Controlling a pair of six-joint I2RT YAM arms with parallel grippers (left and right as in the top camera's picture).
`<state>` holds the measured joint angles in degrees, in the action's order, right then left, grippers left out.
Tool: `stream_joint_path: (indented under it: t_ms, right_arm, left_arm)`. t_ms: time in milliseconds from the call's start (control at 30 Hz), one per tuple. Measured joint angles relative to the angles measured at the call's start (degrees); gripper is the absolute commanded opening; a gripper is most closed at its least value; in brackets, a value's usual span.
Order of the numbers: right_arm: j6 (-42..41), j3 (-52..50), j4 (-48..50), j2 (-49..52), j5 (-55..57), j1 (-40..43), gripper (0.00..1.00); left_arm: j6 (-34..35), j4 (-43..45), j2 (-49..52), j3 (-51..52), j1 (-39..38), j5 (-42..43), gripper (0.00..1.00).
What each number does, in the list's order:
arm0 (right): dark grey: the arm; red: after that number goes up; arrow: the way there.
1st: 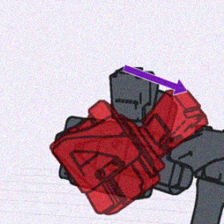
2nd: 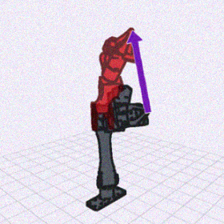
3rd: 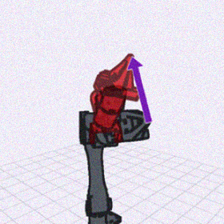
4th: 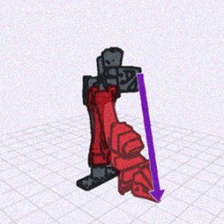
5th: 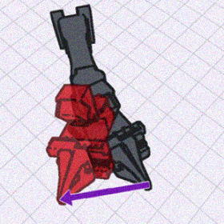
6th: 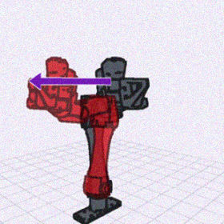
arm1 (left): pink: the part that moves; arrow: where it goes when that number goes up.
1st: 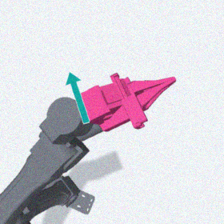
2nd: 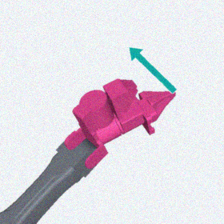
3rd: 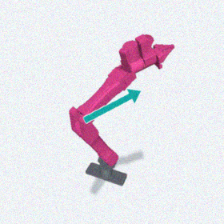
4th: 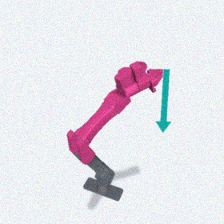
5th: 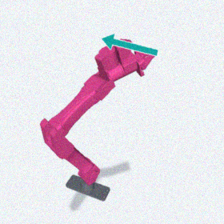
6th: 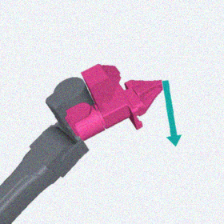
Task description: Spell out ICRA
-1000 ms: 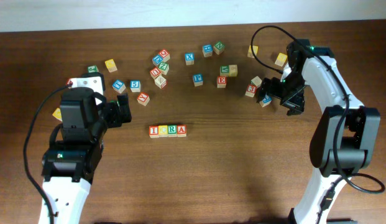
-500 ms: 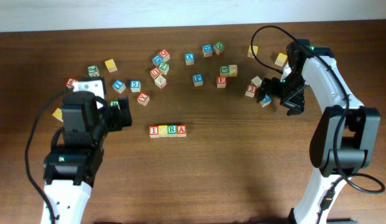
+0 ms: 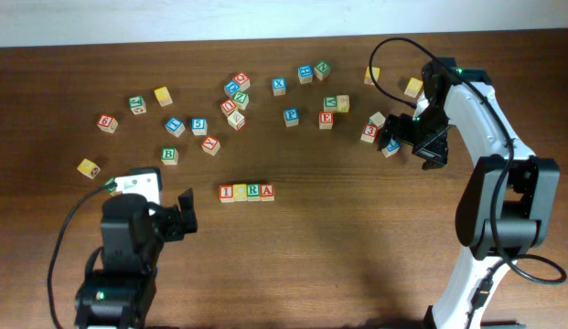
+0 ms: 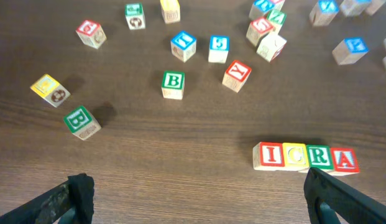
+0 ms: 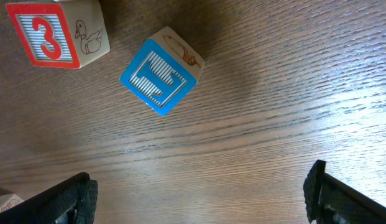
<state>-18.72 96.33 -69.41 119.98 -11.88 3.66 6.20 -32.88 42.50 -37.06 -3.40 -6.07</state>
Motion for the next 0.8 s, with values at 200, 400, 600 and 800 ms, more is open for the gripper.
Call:
stream_joint_path:
  t_ms: [200,400,600,800]
  right_arm:
    - [-0.04,0.00,0.00,0.00,0.00,0.00,0.98]
    - [-0.04,0.00,0.02,0.00,0.00,0.00,0.98]
    - [-0.07,0.00,0.00,0.00,0.00,0.00,0.98]
    - [-0.02,0.00,0.02,0.00,0.00,0.00,0.98]
  left_arm:
    - [0.02,0.02,-7.15,1.42,0.00,0.00,0.99]
    - [0.00,0.17,-13.62,5.09,0.00,0.00,0.99]
    - [0.00,-0.02,-20.22,9.75,0.00,0.00,0.99]
    - [0.02,0.13,-24.52,9.75,0.00,0.00,0.99]
